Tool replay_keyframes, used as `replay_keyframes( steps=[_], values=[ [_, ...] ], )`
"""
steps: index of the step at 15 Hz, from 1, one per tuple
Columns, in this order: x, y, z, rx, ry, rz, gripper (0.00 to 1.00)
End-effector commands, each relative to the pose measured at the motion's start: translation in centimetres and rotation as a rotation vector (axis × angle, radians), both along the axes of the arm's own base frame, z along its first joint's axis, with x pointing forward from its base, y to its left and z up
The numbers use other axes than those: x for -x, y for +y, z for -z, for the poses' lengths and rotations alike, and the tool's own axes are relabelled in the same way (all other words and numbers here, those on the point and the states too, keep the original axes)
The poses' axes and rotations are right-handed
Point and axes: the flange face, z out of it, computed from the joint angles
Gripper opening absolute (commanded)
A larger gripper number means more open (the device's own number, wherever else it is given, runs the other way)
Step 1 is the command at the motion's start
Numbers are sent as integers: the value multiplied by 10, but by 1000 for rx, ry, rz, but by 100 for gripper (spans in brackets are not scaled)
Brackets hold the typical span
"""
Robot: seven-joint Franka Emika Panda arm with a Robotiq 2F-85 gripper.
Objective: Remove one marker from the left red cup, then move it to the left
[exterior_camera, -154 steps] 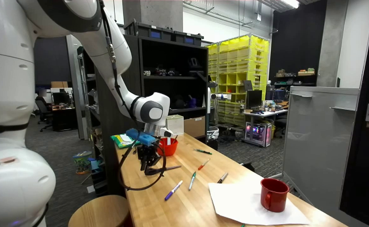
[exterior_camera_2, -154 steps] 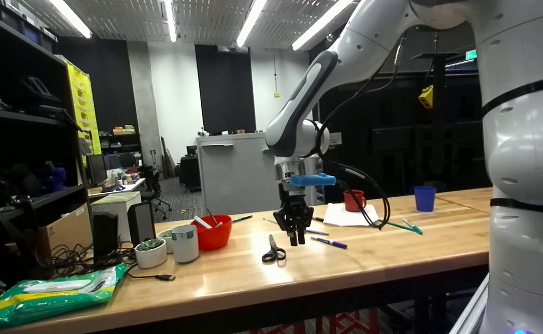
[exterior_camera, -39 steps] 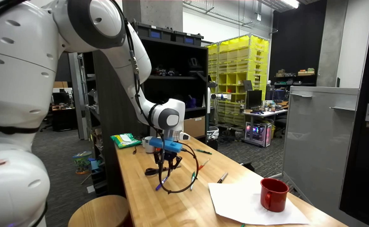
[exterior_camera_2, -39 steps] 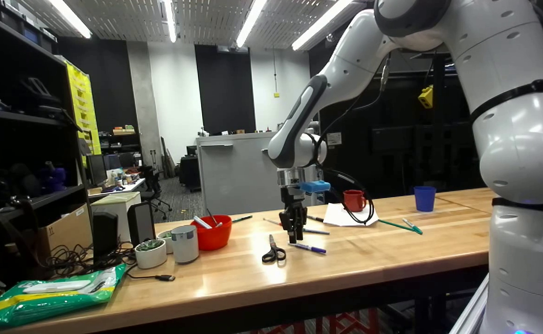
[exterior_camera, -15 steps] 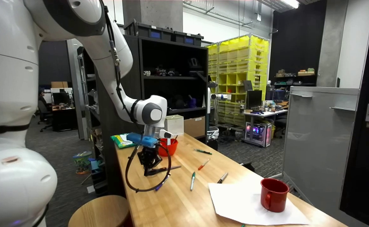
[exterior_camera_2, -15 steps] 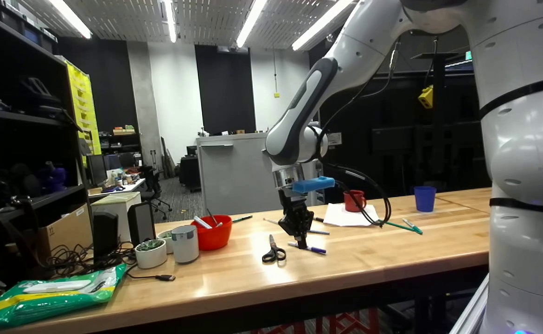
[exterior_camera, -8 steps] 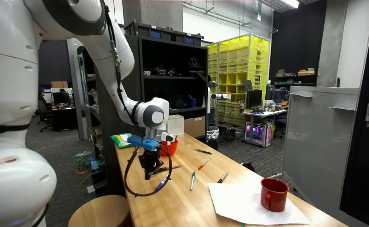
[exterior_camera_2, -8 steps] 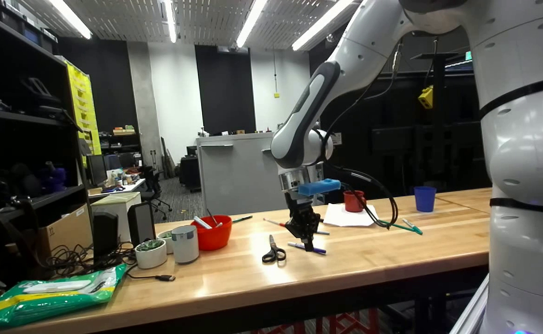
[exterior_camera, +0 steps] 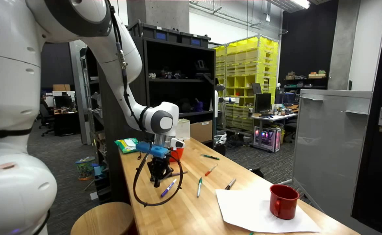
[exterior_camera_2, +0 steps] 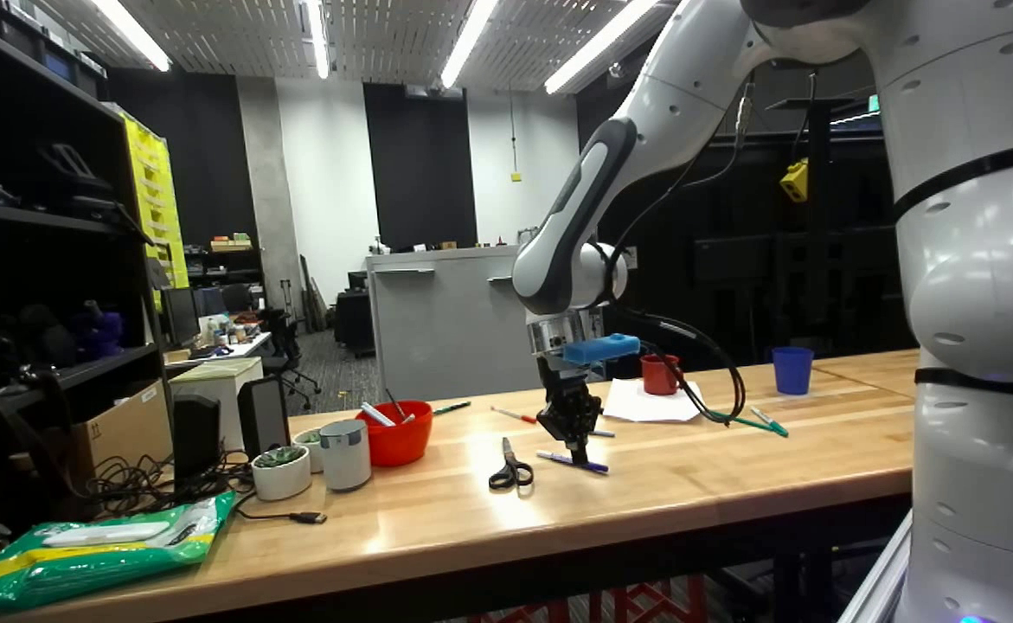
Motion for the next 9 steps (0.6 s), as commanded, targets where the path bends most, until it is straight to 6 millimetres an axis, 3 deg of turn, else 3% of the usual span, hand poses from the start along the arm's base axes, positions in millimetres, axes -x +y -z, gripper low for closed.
replay_keyframes(
  steps=[1, 9],
  values=[
    [-2, -4, 8, -1, -14, -19, 0],
    [-1, -13, 23, -6, -13, -10, 0]
  ],
)
